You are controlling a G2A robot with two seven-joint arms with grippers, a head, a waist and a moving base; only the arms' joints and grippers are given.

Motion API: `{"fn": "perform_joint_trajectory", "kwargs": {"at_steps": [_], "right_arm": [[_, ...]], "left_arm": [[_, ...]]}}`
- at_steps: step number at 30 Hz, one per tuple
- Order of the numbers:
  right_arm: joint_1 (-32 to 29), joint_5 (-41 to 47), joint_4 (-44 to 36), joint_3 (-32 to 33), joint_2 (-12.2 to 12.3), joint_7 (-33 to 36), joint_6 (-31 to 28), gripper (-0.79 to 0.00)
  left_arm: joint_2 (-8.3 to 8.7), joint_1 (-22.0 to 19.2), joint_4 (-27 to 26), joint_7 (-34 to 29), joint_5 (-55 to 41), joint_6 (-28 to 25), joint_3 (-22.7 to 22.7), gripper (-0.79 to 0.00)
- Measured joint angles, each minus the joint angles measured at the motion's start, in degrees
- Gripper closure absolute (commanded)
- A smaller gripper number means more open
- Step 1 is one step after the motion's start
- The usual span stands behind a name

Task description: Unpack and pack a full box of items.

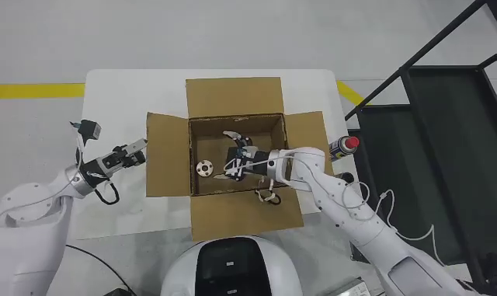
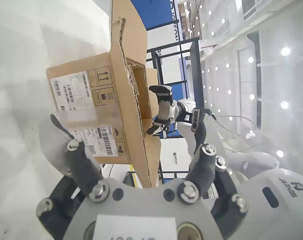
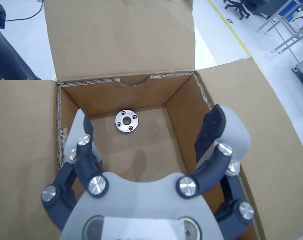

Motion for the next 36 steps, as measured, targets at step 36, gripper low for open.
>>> {"fn": "perform_joint_trajectory", "kwargs": {"at_steps": [36], "right_arm": [[-10.62, -1.1, -10.09, 5.24, 2.02, 1.62, 1.97, -0.785]], "left_arm": [[-0.22, -17.21, 13.14, -16.06, -9.55, 7.28, 8.83, -0.785]]}}
